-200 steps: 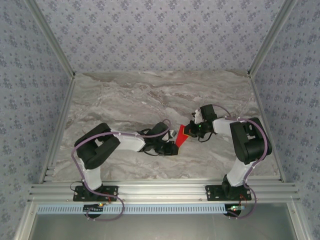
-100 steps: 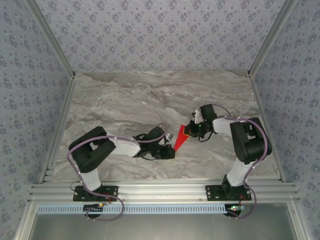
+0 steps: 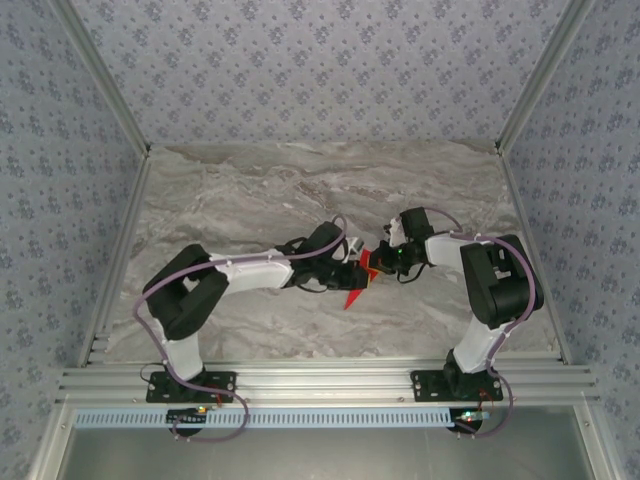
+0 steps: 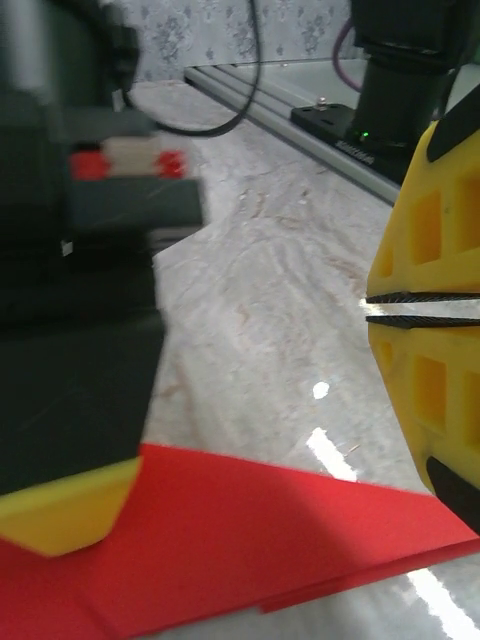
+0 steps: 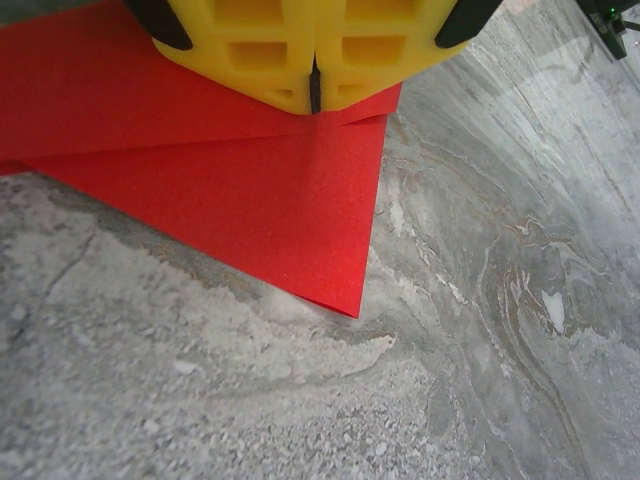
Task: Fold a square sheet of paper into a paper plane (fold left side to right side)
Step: Fold the wing for the fifth time at the center of the table.
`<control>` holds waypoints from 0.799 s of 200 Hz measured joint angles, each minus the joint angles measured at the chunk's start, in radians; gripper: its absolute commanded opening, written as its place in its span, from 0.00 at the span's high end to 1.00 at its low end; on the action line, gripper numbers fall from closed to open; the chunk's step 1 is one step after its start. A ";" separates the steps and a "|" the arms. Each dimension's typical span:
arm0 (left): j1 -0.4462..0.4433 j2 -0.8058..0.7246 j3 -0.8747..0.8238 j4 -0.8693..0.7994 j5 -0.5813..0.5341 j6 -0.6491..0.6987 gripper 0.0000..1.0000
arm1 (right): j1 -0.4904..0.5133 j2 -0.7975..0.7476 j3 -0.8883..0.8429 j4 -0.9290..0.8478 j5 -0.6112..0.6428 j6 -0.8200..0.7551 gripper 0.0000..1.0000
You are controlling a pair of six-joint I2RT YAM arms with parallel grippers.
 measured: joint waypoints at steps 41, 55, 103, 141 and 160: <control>0.014 0.105 0.029 -0.046 0.007 0.027 0.86 | 0.000 0.000 0.004 -0.008 0.004 -0.007 0.96; 0.014 0.123 0.031 -0.055 0.016 0.035 0.86 | 0.000 0.000 0.005 -0.010 0.005 -0.008 0.96; 0.014 0.130 0.050 -0.109 0.021 0.079 0.86 | 0.000 0.000 0.010 -0.020 0.010 -0.008 0.96; 0.011 0.130 0.050 -0.138 0.018 0.116 0.86 | 0.000 0.000 0.013 -0.029 0.016 -0.012 0.96; 0.010 0.130 0.050 -0.141 0.017 0.126 0.86 | 0.000 0.000 0.017 -0.036 0.017 -0.012 0.96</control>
